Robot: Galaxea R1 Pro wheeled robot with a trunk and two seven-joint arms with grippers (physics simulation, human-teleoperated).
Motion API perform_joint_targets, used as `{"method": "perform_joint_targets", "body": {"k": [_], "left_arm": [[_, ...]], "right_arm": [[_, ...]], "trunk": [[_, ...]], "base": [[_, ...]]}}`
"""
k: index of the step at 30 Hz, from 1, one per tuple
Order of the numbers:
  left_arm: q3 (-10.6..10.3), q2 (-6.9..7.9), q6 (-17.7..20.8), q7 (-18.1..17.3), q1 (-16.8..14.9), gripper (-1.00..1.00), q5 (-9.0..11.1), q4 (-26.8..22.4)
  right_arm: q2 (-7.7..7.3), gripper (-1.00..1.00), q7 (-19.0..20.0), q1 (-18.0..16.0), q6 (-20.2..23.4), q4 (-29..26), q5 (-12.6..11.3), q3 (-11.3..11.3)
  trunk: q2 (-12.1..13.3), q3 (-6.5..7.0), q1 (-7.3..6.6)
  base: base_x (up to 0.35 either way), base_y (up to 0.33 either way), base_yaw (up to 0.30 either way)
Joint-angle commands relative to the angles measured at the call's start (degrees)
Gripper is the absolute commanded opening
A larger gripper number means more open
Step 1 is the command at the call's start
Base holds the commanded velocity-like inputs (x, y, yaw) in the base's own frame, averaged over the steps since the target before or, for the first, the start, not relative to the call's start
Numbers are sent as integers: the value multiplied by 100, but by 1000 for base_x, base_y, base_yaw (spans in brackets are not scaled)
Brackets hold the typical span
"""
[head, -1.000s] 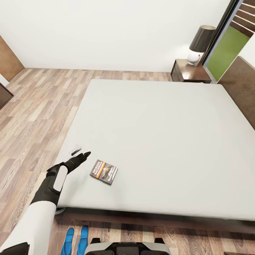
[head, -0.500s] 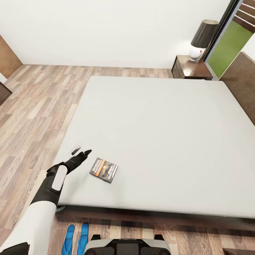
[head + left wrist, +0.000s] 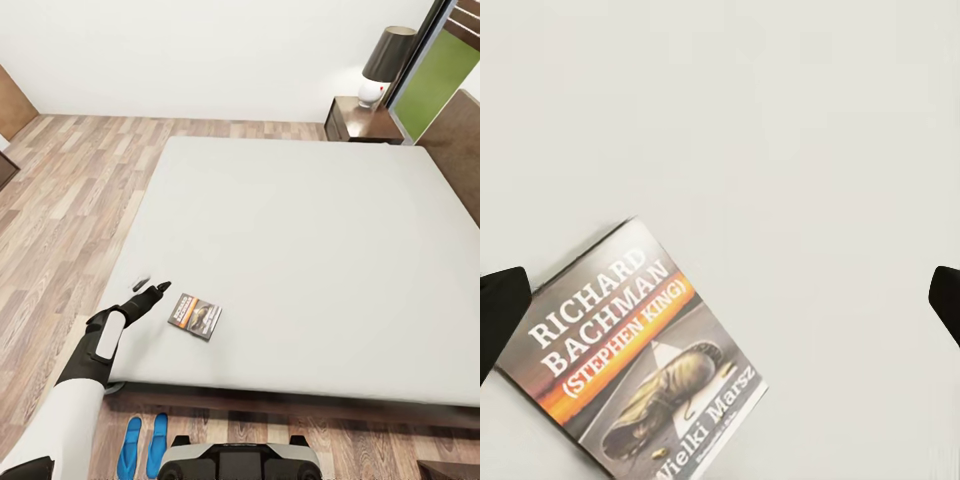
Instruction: In the bedroom, move the book from the bed onto either nightstand, and place the two sandals side by side next to the bed.
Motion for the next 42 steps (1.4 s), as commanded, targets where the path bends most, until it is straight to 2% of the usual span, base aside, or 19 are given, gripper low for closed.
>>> {"method": "perform_joint_targets", "body": {"k": [1, 16, 42], "left_arm": [[18, -1, 40, -19, -3, 100, 17, -4], [12, -5, 27, -22, -1, 100, 14, -5], [10, -14, 22, -32, -1, 100, 19, -5]], "right_arm": [[-7, 100, 1, -7, -40, 25, 53, -48], [-6, 100, -14, -7, -39, 25, 53, -48], [-5, 100, -18, -7, -41, 25, 52, -45]], "trunk": [[-9, -16, 3], [-9, -144, 3], [-9, -151, 3]], "base": [[0, 0, 0], [0, 0, 0], [41, -16, 0]]}}
